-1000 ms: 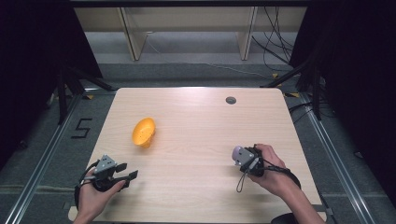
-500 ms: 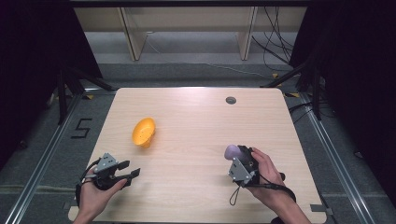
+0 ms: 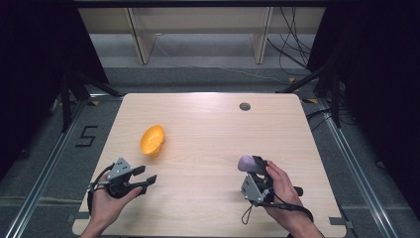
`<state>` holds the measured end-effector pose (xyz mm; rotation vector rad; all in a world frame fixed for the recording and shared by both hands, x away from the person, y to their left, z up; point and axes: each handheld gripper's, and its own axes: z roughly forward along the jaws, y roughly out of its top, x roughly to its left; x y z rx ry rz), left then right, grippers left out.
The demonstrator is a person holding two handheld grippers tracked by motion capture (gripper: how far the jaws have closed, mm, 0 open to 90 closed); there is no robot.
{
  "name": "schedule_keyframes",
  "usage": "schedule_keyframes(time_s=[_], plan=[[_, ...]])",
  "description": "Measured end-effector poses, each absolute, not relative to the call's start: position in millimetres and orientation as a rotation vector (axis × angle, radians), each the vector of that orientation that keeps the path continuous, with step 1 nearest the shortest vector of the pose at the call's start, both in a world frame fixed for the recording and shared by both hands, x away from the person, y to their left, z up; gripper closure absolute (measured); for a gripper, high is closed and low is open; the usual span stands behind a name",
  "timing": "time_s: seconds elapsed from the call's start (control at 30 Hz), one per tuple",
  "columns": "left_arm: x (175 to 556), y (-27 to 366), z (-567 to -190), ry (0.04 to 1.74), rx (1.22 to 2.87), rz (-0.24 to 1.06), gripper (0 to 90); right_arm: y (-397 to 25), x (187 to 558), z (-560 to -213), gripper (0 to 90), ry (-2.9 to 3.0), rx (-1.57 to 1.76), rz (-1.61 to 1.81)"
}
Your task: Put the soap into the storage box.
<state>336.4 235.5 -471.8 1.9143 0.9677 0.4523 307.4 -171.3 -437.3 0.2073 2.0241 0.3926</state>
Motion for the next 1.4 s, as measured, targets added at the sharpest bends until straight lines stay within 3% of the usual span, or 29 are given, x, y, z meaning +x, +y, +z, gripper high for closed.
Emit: schedule_keyframes(time_s=[0.83,0.9,1.4], plan=[[342.4,198.5,-449.2,0.832,1.91,0.445,40.5,-143.9,301.1,-431.2,50.1,1.965,-0.003,0.338],[342.6,197.2,-448.1,0.825,1.913,0.445,40.6,-142.2,296.0,-435.2,50.1,1.983,0.118,0.365],[349.2,160.2,-428.7,0.707,1.929,0.418,41.7,-139.8,300.0,-434.0,50.1,1.976,0.026,0.363]])
